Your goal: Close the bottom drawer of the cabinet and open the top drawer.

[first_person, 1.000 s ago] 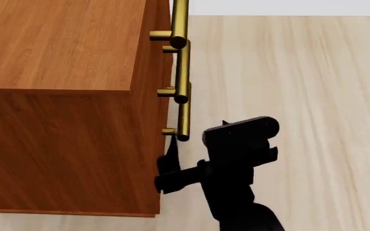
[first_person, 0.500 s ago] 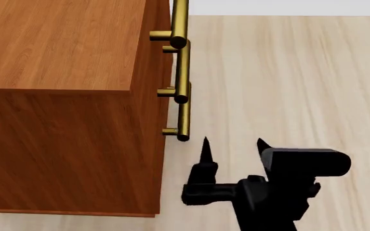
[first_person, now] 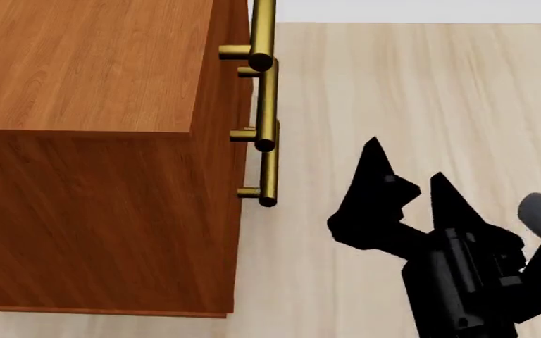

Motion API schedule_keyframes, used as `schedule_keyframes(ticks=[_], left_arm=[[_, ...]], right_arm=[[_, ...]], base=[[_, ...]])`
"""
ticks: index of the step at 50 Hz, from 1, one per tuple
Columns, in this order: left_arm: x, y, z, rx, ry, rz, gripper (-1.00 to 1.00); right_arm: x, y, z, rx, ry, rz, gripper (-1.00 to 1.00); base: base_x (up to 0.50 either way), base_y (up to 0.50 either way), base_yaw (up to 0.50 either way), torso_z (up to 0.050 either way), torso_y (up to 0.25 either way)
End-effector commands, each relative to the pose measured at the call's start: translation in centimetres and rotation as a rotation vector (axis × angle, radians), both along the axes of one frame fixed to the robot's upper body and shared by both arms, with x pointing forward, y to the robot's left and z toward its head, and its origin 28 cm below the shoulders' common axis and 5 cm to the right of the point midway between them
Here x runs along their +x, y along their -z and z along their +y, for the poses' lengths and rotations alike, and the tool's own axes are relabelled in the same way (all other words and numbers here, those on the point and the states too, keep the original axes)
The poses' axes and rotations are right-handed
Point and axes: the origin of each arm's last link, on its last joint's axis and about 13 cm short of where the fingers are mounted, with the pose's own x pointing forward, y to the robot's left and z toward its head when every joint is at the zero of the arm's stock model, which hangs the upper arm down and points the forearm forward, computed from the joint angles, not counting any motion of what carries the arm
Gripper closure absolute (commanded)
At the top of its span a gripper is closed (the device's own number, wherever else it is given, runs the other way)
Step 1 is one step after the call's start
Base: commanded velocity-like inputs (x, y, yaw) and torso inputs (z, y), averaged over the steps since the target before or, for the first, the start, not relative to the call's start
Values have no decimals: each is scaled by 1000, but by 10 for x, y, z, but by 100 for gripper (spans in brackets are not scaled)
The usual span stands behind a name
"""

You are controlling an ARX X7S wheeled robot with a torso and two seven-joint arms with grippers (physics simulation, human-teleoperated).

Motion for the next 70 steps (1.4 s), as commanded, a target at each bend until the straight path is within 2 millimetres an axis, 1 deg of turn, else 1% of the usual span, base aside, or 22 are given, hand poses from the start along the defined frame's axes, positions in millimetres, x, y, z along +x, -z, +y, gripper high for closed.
schedule_keyframes(ticks=[1, 8, 14, 22, 31, 50, 55, 70], left_arm=[[0, 0, -1, 1, 3, -1, -100], [0, 0, -1, -1, 4, -1, -100], [-1, -1, -1, 1, 3, -4, -100], [-1, 0, 0, -1, 3, -4, -100], [-2, 1, 2, -4, -3, -2, -100], [-1, -1, 6, -8, -15, -9, -100], [-1, -1, 6, -9, -16, -9, -100], [0, -3, 6, -6, -14, -13, -100]], right_arm=[[-7, -26, 1, 195, -34, -31, -100], [-4, -38, 9, 295, -77, -26, -100], [4, -47, 14, 378, -112, -17, -100], [12, -59, 23, 425, -159, -15, -100], [25, -62, 31, 454, -191, 16, -100], [55, -65, 49, 450, -251, 78, -100], [59, -69, 54, 440, -271, 80, -100], [76, -68, 67, 429, -313, 114, -100]], base=[[0, 0, 0, 0, 0], [0, 0, 0, 0, 0], [0, 0, 0, 0, 0], [0, 0, 0, 0, 0], [0, 0, 0, 0, 0], [0, 0, 0, 0, 0], [0, 0, 0, 0, 0], [0, 0, 0, 0, 0]])
